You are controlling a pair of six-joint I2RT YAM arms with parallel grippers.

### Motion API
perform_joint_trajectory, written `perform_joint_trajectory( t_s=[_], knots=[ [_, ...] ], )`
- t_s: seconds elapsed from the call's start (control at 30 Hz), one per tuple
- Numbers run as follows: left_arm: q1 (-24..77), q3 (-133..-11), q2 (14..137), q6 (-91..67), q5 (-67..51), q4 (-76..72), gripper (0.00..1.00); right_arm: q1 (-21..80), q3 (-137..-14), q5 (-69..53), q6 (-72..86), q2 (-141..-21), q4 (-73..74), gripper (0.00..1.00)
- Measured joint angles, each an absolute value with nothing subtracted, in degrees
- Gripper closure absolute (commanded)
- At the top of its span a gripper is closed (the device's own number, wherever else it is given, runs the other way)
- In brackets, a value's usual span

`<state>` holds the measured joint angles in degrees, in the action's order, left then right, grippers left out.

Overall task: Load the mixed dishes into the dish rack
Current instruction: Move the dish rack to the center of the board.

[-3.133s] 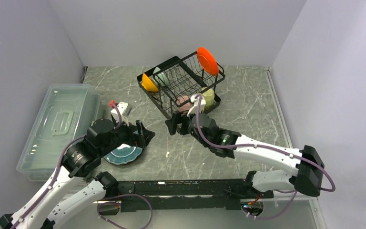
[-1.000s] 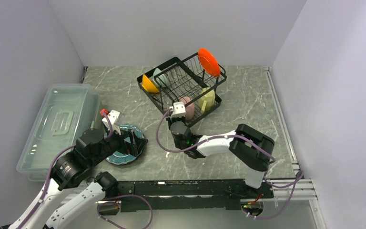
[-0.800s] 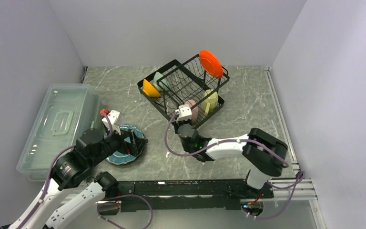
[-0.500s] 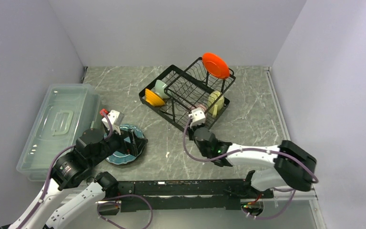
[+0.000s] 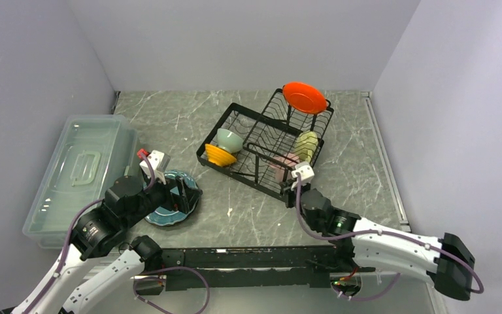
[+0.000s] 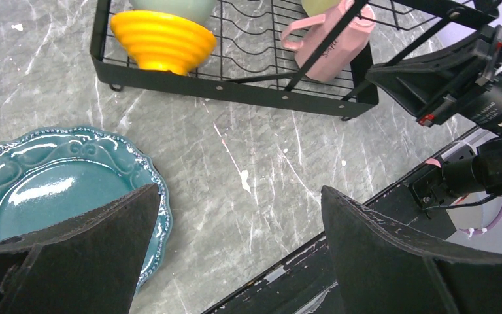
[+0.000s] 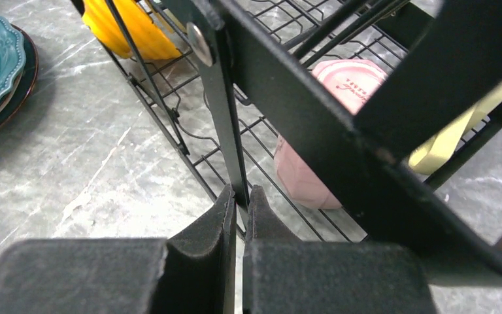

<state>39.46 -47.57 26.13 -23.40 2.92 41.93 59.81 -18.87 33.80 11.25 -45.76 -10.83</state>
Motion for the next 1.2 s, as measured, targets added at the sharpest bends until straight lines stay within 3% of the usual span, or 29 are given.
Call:
perform_joint_trajectory(
  t_s=[0.1,0.23,0.37,0.5,0.63,0.83,1.2],
  knots=[
    [39.46,-47.57,26.15,-23.40,2.92,41.93,0.01,59.81,-17.58,34.20,12.60,-39.79,-6.04,1.00],
    [39.46,-47.59,26.15,-23.40,2.92,41.95,0.01,59.92,-16.14,34.68,14.15,-33.69,-1.74,0.93],
    [39.46,-47.57,26.15,-23.40,2.92,41.95,0.01,60.07,-15.97,35.75,16.29,-32.01,0.05,0.74],
    [39.46,-47.57,26.24,-23.40,2.92,41.98,0.01,60.03,-15.97,37.19,19.92,-31.46,1.10,0.47],
    [39.46,-47.57,26.89,-23.40,2.92,42.13,0.01,59.96,-16.86,37.91,21.61,-31.44,4.67,0.36],
    [39.46,-47.57,27.22,-23.42,2.96,42.68,0.01,59.94,-21.87,37.52,23.22,-30.22,12.53,0.29],
    [39.46,-47.59,30.87,-25.76,7.33,43.72,0.01,60.12,-34.22,26.41,28.23,-33.98,26.41,0.30]
  ],
)
